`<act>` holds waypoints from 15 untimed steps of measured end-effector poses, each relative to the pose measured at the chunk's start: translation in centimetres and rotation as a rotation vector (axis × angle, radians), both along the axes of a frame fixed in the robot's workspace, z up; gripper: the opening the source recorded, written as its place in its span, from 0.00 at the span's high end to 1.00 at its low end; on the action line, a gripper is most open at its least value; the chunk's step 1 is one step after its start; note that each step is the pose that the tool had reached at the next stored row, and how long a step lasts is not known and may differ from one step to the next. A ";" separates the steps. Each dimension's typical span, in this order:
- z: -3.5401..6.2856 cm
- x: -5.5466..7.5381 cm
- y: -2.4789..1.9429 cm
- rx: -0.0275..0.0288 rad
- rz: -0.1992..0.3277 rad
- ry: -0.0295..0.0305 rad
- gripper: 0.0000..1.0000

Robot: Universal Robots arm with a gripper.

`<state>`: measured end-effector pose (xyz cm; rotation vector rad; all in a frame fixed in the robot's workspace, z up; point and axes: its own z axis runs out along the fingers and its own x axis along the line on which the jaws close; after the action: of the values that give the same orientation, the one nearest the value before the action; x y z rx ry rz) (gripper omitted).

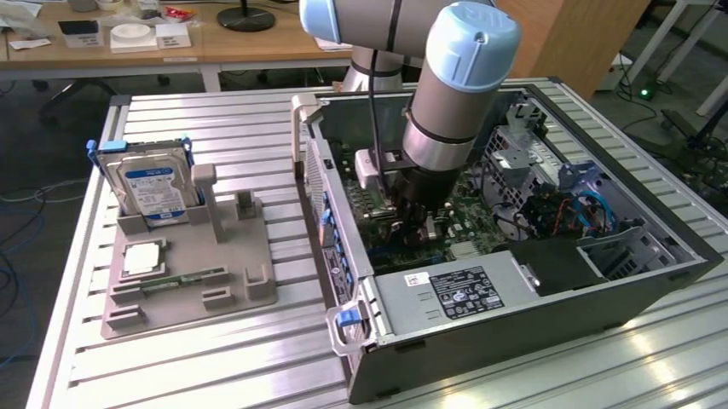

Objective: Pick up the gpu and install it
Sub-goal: 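Insert the gpu into the slot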

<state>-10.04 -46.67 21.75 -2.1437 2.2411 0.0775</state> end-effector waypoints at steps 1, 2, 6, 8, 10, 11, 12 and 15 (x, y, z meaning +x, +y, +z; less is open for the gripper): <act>-0.13 0.0 0.00 0.0001 0.000 -0.0001 0.72; -0.26 0.0 -0.01 -0.0007 0.000 0.0003 0.72; -0.48 0.0 -0.01 -0.0003 0.000 0.0005 0.72; -0.50 0.0 0.00 0.0002 0.000 0.0001 0.72; -0.49 0.0 0.00 0.0001 0.000 0.0001 0.72; -0.49 0.0 0.00 0.0001 0.000 0.0001 0.72; -0.49 0.0 0.00 0.0001 0.000 0.0002 0.72; -0.51 0.0 0.01 0.0008 0.000 0.0000 0.71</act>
<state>-10.05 -46.66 21.25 -2.1432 2.2408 0.0784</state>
